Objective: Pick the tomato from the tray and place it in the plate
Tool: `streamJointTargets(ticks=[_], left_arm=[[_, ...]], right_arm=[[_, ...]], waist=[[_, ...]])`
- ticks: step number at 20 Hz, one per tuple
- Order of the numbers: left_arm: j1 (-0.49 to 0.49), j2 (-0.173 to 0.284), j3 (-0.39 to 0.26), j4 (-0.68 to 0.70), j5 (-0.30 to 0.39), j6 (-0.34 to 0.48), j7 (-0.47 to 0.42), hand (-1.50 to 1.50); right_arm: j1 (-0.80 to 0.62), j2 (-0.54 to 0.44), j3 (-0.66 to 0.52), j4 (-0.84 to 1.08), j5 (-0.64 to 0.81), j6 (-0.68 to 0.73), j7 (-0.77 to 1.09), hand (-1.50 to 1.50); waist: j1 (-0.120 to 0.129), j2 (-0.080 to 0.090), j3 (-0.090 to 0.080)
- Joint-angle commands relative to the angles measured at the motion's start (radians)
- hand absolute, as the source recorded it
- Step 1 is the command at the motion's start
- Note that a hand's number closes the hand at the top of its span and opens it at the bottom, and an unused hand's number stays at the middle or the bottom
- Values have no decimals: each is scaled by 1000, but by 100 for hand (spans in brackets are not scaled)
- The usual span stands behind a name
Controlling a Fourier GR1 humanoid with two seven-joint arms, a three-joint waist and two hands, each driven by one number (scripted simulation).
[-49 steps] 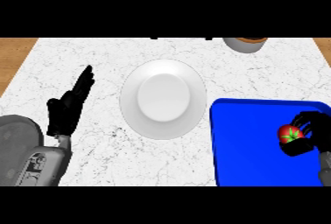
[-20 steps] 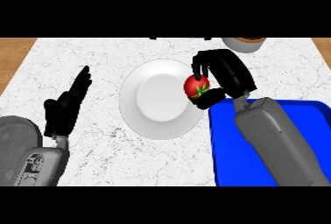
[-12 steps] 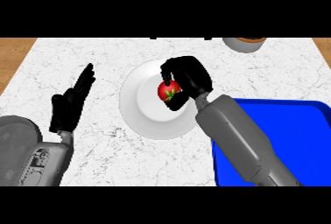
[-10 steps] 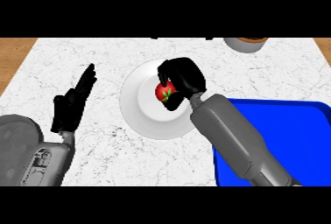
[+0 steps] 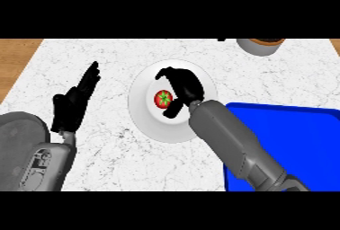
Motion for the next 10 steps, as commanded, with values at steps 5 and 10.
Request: streamJointTargets(ticks=[5,10], left_arm=[[31,-3,1,-5,-12,4,-16,0],[4,-12,18,19,-8,14,-2,0]], right_arm=[[10,3,-32,-29,-290,-76,-144,-150],[26,3,-167,-41,-393,-154,-226,-150]], waist=[[-1,-2,1],[-38,-6,1]])
